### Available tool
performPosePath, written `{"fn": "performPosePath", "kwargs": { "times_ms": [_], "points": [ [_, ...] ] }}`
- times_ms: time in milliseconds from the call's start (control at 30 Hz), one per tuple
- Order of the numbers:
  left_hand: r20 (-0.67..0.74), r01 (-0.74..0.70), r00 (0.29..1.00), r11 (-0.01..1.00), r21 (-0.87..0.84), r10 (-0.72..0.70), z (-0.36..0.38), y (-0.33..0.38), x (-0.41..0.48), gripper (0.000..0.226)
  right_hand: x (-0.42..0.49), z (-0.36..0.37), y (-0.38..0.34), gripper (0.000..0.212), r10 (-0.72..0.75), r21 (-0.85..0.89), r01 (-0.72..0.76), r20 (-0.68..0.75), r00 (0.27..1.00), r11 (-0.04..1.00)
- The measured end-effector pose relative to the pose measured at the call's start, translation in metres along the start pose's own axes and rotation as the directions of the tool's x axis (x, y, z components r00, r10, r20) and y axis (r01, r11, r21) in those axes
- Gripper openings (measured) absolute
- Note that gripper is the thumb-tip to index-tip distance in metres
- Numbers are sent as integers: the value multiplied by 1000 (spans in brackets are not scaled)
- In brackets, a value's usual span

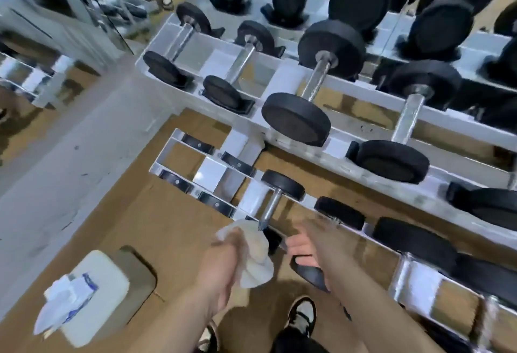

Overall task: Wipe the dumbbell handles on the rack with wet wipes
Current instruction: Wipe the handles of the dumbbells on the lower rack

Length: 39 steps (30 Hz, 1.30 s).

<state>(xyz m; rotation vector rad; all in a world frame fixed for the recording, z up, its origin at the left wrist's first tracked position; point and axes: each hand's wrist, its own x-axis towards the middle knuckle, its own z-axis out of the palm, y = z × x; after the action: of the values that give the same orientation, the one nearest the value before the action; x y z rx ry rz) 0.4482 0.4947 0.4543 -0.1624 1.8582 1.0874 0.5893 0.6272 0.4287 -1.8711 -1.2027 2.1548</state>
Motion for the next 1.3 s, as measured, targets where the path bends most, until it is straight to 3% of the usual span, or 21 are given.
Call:
{"fn": "performPosePath", "kwargs": {
  "times_ms": [133,233,300,433,533,667,800,900,1000,1133,1300],
  "points": [
    [-23,-144,988,966,213,152,8,4,114,41,81,36,38,23,30,93,-20,-113,993,995],
    [47,-425,895,814,397,444,22,-7,194,47,148,63,76,25,17,60,-10,-109,994,998],
    [132,-546,823,705,453,552,28,-31,236,48,181,75,97,26,-49,-13,48,-151,987,999],
    [188,-585,803,685,434,566,41,-73,304,50,236,87,122,14,-228,-295,173,-163,960,940],
    [214,-618,773,631,468,598,54,-79,324,49,264,94,138,30,-307,-338,220,-230,923,915],
    [340,-623,781,612,486,524,52,-78,331,41,267,110,134,38,-424,-478,268,-255,869,837],
    [441,-612,781,686,395,443,58,-70,352,33,272,119,130,37,-413,-434,261,-305,858,862],
    [546,-471,804,812,344,236,74,-59,357,25,259,128,132,30,-367,-311,261,-357,859,914],
    [617,-284,784,922,264,65,84,-54,354,23,248,133,138,34,-349,-319,228,-400,848,920],
    [678,-298,735,904,307,12,76,-58,361,26,243,134,142,28,-312,-255,213,-462,830,943],
    [686,-303,724,857,417,-78,64,-53,363,42,243,140,142,25,-303,-225,217,-500,811,950]
  ]
}}
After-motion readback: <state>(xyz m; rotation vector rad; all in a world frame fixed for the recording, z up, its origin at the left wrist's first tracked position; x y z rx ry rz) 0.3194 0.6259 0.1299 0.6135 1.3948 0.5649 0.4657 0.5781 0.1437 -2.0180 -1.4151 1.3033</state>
